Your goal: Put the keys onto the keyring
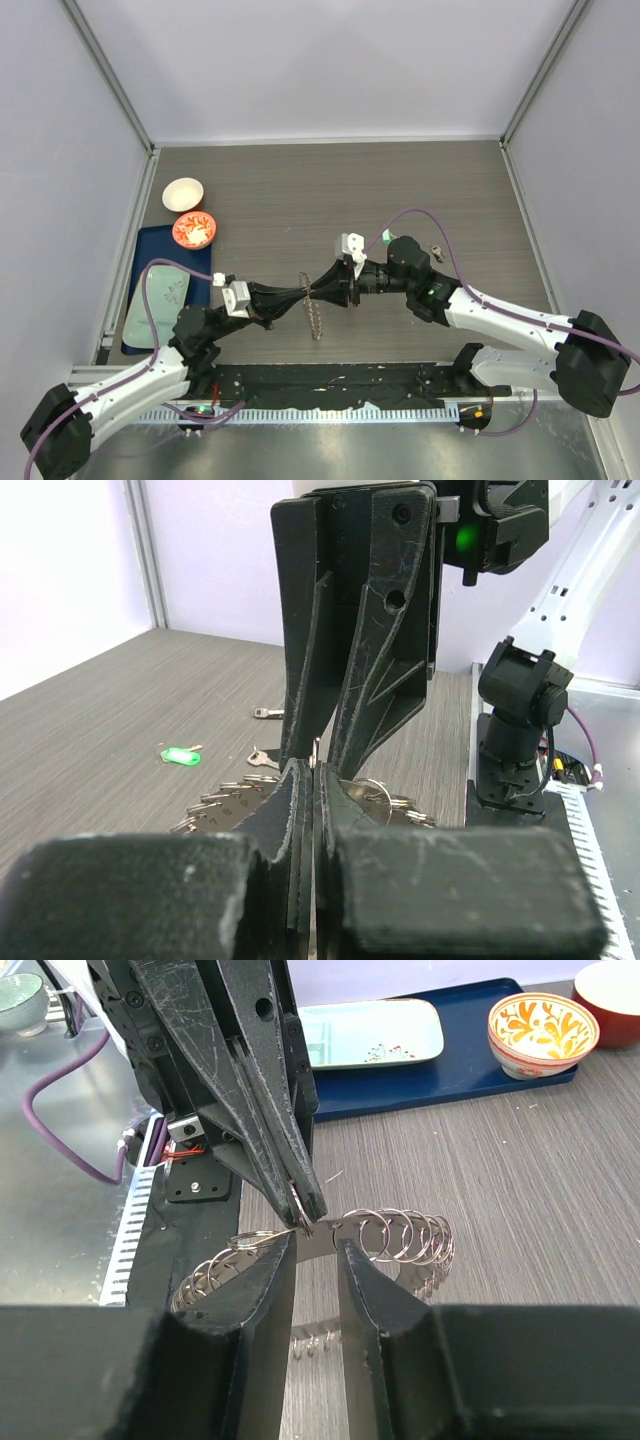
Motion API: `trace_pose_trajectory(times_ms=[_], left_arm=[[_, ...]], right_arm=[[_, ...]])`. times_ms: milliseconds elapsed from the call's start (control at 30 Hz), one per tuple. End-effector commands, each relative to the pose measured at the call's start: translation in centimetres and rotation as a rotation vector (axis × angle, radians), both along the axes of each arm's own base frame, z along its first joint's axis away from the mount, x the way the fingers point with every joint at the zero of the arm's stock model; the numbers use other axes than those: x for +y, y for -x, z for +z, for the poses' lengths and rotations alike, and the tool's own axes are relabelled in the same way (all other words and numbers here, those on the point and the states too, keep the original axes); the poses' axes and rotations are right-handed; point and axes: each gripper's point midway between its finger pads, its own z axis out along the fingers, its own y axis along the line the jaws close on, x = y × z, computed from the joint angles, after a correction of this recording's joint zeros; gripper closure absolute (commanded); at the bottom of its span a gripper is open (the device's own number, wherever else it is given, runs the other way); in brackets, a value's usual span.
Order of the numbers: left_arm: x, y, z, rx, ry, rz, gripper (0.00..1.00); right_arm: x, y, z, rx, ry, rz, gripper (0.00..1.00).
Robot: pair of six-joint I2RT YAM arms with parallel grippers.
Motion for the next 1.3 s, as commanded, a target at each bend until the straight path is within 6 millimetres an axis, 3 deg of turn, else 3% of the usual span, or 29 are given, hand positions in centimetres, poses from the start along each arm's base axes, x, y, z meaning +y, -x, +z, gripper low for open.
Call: trace_pose_trajectory(times_ms=[0, 233, 800, 1267], left_arm=[[0.47, 0.60, -2.94, 0.010, -0.025, -0.002, 1.00], [0.44, 0.61, -2.92, 0.011, -0.025, -0.004, 1.00], [0.47, 1.03, -2.65, -0.003, -0.018, -0.020, 1.00], [0.27, 1.09, -2.74, 0.001, -0.027, -0.032, 1.00]], right_arm=[[0.25, 0.29, 3.46, -0.070, -0.074, 0.032, 0.71], [0.11, 0.36, 4.01, -0.088, -0.077, 0.035, 0.75], [0.07, 0.33, 3.08, -0.083, -0.044, 0.042, 0.76], [0.36, 0.76, 4.08, -0.092, -0.065, 0.078, 0.80]])
